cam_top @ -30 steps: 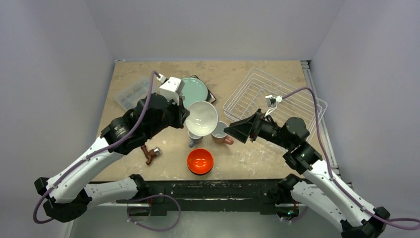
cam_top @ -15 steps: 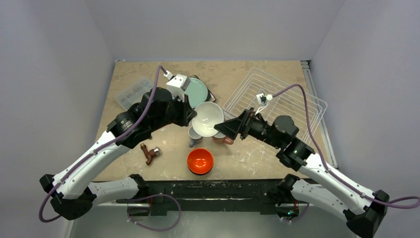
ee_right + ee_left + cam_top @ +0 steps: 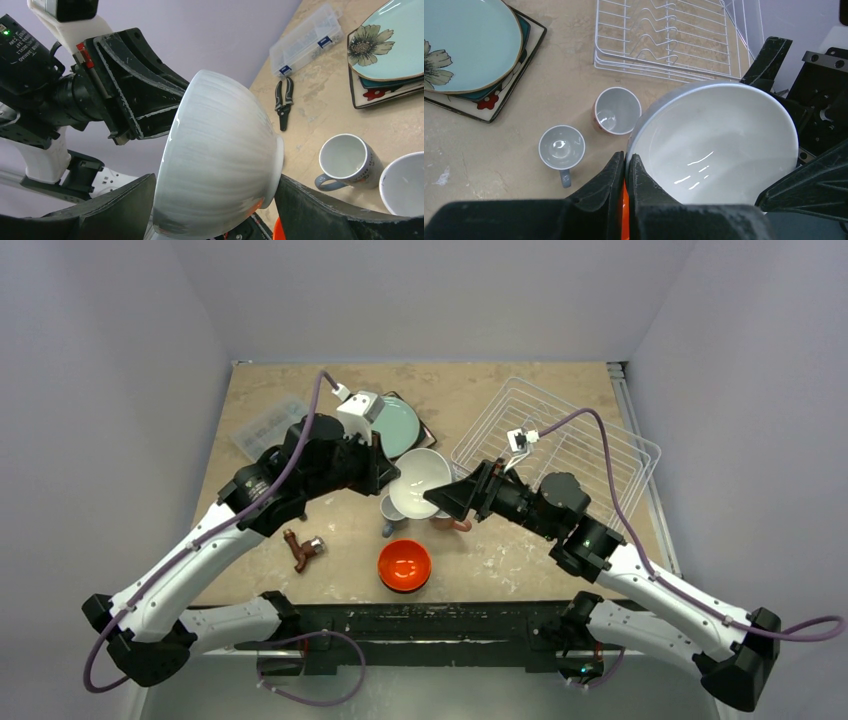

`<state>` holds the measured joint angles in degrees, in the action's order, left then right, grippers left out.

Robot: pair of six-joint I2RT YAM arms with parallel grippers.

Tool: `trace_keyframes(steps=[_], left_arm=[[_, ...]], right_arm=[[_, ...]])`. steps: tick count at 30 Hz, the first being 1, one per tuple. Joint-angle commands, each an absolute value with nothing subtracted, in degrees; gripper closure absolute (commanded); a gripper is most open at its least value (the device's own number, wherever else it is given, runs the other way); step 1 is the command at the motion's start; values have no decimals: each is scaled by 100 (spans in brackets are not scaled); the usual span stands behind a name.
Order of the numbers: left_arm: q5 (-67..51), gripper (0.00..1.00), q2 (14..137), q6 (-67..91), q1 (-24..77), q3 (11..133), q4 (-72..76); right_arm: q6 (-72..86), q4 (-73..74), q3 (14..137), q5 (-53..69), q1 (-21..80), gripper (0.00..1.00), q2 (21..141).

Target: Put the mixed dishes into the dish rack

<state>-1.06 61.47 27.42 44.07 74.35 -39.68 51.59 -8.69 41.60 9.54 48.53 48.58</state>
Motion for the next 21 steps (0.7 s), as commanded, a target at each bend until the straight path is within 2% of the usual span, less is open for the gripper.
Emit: trace_keyframes(steps=[1,5,8,12,14,17,18,21], left_arm=[[-372,100,6029,2905,4335,7418,-3354],[-413,100,5998,2925,4329,7343,-3311],[-451,100,5999,2918,4311,7322,-3304],[-557,100,6006,2935,4307,7270,-3251],[-585,100,6014,2943,4307,7260,-3254],[-663,100,6049,2884,4307,7300,-3292],[-776,100,6082,2846,4307,7336,-3316],[-1007,100,6191,2729,4307,7447,-3384]], right_arm=[[5255,-1279,4199,815,4923,15,4808],[5260,-1264,4180,791,4935,15,4825],[5356,-1361,4088,769,4939,19,4766],[5444,-1555,3929,724,4946,47,4684],[5462,-1625,3873,702,4949,64,4644],[5514,-1635,3867,657,4948,96,4628],[5523,-1635,3867,633,4948,100,4631],[5614,-1721,3853,613,4948,100,4670]])
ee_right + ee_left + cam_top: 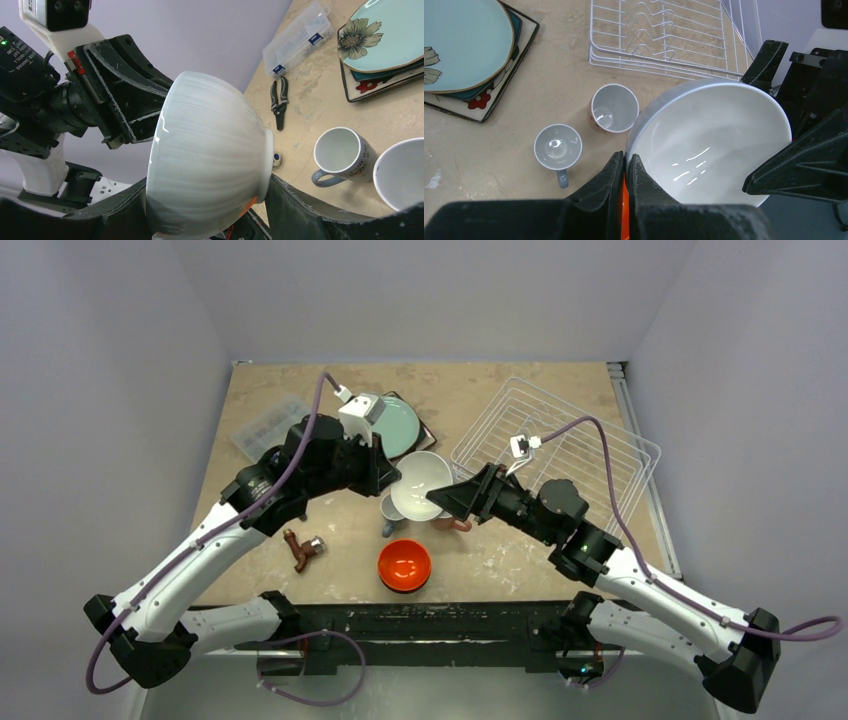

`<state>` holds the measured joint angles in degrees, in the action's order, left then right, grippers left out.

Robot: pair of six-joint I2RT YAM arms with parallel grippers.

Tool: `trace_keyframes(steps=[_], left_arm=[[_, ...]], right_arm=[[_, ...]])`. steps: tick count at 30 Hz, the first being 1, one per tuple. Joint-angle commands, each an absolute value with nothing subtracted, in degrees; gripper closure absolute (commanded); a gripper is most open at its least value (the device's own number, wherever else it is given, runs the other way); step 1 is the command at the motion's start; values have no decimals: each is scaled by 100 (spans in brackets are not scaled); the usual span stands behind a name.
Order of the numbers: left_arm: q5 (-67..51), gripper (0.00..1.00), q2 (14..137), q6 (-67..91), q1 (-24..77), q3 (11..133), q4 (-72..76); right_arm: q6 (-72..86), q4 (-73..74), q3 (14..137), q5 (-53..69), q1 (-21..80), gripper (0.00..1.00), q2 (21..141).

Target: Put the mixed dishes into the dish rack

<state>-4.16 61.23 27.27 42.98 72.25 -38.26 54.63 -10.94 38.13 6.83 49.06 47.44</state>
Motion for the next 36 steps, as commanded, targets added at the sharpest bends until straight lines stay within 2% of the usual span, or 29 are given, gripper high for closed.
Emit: trace_keyframes(steps=[1,4,8,13,20,25,30,36], left_arm=[[-1002,100,6234,2719,4300,7479,-3432],[-1044,86,6290,2711,4289,7549,-3543],[-1027,58,6153,2700,4266,7438,-3406],[-968,41,6042,2542,4243,7449,-3401],[-527,2,5760,2268,4210,7521,-3479],[-210,0,5823,2092,4210,7966,-3674],[-438,0,6114,1927,4217,8829,-3967],[-23,0,5836,1415,4206,8032,-3575]], right_arm=[[5676,-1733,3861,594,4948,100,4675],[5830,-1724,3833,495,4948,100,4657],[6097,-1784,3685,305,4947,100,4534],[6168,-1455,3700,76,4939,100,4413],[5637,-143,4243,-805,4863,100,4127],[5045,1360,4967,-1714,4579,100,4052],[4115,2543,5830,-1983,3641,100,4504],[3208,3541,6646,-2862,2824,100,5204]])
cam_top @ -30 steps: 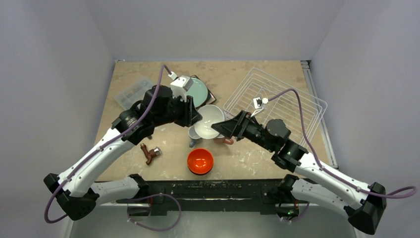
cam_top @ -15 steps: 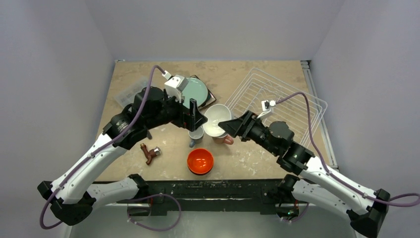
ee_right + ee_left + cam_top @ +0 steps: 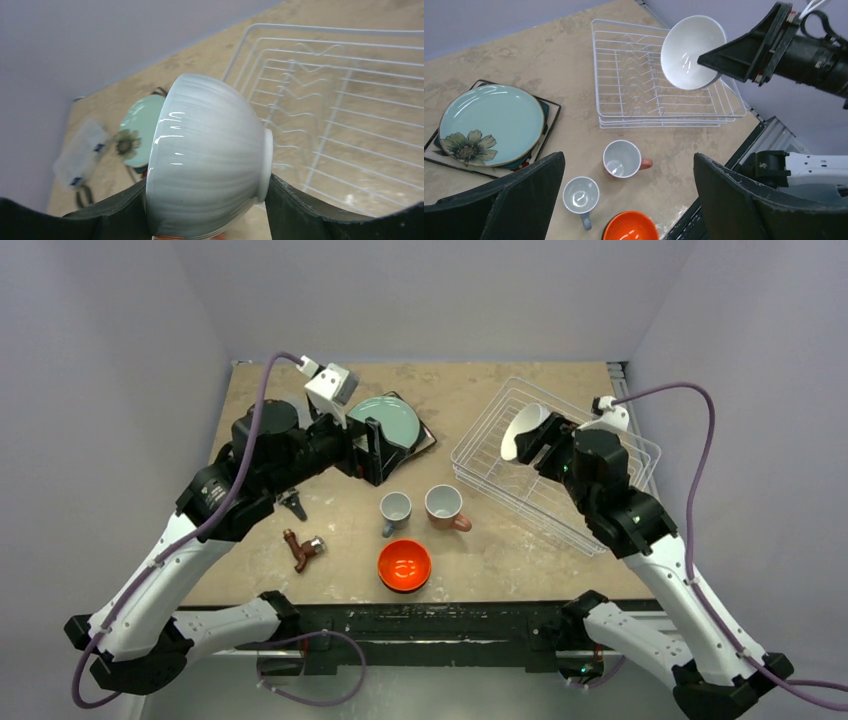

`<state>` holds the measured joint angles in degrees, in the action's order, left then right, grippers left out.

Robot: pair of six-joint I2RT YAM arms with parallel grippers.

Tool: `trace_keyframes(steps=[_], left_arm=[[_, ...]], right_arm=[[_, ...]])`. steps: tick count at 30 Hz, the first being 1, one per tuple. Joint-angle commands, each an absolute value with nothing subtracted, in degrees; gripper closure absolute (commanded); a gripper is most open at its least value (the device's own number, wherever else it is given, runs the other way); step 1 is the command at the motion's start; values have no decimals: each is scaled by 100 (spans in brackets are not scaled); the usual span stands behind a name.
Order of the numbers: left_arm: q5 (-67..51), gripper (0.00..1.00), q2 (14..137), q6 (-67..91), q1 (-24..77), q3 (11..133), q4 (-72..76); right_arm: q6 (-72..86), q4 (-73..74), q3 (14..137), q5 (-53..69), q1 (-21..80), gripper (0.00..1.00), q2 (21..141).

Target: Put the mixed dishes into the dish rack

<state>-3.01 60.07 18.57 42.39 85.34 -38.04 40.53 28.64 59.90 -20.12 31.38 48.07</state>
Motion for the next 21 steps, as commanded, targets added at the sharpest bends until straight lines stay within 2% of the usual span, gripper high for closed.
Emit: trace_keyframes(steps=[1,5,12,21], left_arm=[[-62,0,5802,1463,4186,7889,-3541],[-616,1,5845,1668,4253,7692,-3447],[-1003,4,5952,1881,4254,7664,-3394],[-857,4,5959,1801,4257,7673,-3432]], right_arm=[[3094,3696,6788,-3144,2764,100,5380],[2631,4173,7159,-4529,2622,100,6100],[2072,4308,7386,-5978,2423,100,7237],[2215,4472,7507,-6463,1922,100,8603]])
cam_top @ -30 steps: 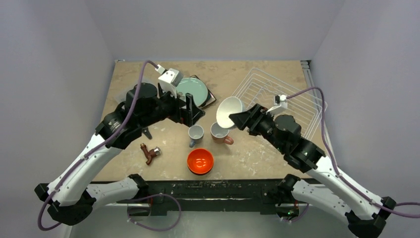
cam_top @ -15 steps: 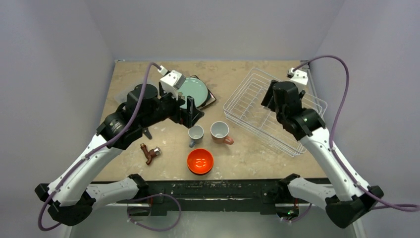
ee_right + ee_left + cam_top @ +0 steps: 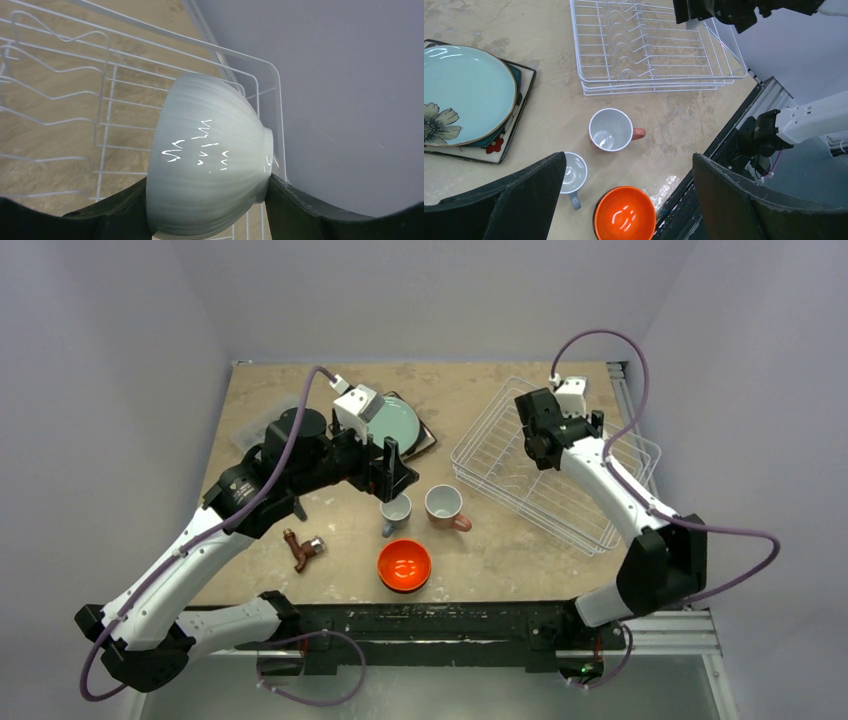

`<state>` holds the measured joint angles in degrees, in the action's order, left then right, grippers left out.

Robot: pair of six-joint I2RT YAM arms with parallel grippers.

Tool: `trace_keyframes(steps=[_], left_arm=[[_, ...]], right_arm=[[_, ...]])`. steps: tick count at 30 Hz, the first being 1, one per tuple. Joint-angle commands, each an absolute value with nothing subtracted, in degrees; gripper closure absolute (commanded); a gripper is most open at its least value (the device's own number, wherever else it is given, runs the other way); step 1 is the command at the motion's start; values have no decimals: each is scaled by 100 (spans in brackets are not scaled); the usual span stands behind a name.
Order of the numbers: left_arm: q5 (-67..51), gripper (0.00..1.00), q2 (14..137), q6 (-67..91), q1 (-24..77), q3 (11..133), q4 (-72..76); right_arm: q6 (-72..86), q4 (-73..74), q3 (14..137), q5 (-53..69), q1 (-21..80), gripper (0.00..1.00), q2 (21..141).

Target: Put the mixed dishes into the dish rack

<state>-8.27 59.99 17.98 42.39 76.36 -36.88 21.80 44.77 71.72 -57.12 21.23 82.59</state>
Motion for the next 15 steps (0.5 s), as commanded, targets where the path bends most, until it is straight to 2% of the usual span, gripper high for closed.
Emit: trace_keyframes(steps=[1,8,15], left_arm=[[-831,4,5959,1797,4254,7673,-3436],[-710,4,5963,1740,4245,7674,-3448],[-763,4,6107,1757,4250,7668,-3449]], right_arm=[[2299,4539,7514,-6564,1882,100,8773],[2920,5102,7558,-7109,1506,100,9778],[2611,4682,7330,-7239,1290,100,10104]])
